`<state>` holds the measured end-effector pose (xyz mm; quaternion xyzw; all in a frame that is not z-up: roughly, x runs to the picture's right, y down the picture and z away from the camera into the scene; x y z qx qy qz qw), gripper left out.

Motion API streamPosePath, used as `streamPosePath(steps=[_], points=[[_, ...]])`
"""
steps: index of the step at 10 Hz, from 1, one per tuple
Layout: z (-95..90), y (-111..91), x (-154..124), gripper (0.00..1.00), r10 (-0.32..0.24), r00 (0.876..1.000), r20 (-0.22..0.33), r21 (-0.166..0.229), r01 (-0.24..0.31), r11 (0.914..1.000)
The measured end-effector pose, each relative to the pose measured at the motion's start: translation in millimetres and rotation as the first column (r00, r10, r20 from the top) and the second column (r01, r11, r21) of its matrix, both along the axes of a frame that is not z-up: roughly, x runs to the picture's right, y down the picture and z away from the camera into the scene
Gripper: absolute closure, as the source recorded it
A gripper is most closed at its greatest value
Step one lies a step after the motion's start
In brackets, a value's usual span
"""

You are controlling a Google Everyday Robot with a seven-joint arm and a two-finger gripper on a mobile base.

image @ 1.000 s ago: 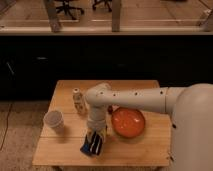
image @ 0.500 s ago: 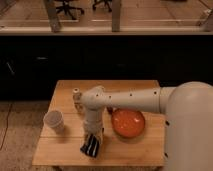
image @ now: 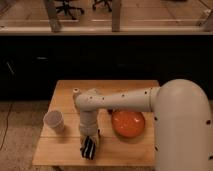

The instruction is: Place the eraser on the white sponge

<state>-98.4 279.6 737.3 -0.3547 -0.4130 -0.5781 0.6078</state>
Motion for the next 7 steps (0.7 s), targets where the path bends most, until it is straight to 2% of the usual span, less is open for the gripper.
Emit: streamPosePath(steps=[7], points=[[11.5, -1.8, -14.4, 1.00, -0.027, 0.999, 0.034, 0.005, 0.027, 0.9996]])
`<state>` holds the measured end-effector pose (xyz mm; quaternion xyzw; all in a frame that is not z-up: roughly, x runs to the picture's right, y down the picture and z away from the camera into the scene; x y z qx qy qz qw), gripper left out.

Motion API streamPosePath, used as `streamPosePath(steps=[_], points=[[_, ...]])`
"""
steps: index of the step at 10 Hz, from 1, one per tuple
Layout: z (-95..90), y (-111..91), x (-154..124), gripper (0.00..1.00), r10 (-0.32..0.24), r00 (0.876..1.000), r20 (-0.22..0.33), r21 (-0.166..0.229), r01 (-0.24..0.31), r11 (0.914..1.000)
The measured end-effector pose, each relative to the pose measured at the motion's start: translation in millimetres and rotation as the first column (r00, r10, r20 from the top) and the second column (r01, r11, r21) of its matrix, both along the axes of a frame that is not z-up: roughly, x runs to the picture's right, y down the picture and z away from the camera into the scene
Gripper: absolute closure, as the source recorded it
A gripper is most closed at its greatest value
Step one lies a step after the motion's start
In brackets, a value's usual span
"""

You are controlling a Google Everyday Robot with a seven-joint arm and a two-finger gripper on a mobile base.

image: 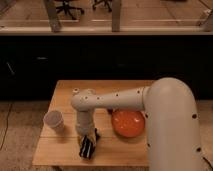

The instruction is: Place the eraser on the white sponge

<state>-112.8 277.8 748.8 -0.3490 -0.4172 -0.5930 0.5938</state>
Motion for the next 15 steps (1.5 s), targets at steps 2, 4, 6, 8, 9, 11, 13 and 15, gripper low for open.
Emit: streamPosePath(steps=[2, 4, 6, 8, 9, 11, 13, 15], points=[[0.4, 0.5, 0.2, 0.90, 0.000, 1.000, 0.000, -0.001, 0.000, 1.0000], [0.5, 0.6, 0.3, 0.68, 0.000, 1.000, -0.001, -0.001, 0.000, 1.0000], [0.5, 0.6, 0.4, 0.49, 0.000, 1.000, -0.001, -0.001, 0.000, 1.0000], [0.6, 0.7, 0.6, 0.29, -0.001, 1.000, -0.001, -0.001, 0.001, 1.0000], [0.6, 0.7, 0.7, 0.23, -0.001, 1.000, -0.001, -0.001, 0.001, 1.0000], [1.0, 0.8, 0.7, 0.20, -0.001, 1.000, -0.001, 0.000, 0.001, 1.0000], [2.1, -4.5, 0.2, 0.20, -0.012, 1.000, -0.003, 0.004, 0.012, 0.9999], [0.9, -9.1, 1.2, 0.20, -0.029, 1.000, -0.008, -0.004, 0.029, 0.9996]])
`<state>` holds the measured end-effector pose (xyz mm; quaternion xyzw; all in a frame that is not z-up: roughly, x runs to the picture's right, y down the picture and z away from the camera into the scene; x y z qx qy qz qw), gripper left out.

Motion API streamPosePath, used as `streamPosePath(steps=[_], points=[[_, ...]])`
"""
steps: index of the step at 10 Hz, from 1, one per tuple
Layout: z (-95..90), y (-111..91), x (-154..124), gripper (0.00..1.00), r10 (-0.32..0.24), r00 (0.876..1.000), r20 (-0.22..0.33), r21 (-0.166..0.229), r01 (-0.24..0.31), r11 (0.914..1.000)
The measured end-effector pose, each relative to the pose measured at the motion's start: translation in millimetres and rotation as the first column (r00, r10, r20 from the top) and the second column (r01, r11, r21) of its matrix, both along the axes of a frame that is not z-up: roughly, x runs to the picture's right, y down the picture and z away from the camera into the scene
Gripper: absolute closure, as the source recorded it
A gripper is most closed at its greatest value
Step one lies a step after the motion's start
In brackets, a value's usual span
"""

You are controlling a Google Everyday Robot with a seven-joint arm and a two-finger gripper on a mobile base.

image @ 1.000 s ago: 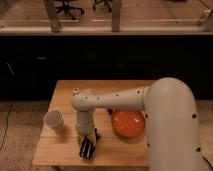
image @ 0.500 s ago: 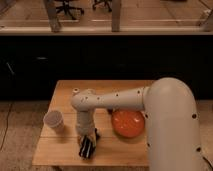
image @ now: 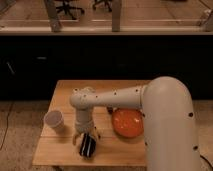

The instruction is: Place the eraser on the white sponge

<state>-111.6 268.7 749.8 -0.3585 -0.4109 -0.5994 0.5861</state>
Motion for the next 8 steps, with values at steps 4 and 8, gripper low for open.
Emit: streamPosePath(steps=[4, 8], points=[[0.5, -8.0, 3.8, 0.20, 0.003, 1.000, -0.012, 0.009, -0.003, 1.0000], [-0.8, -24.7, 10.6, 0.20, 0.027, 0.999, -0.031, 0.030, -0.026, 0.9992]])
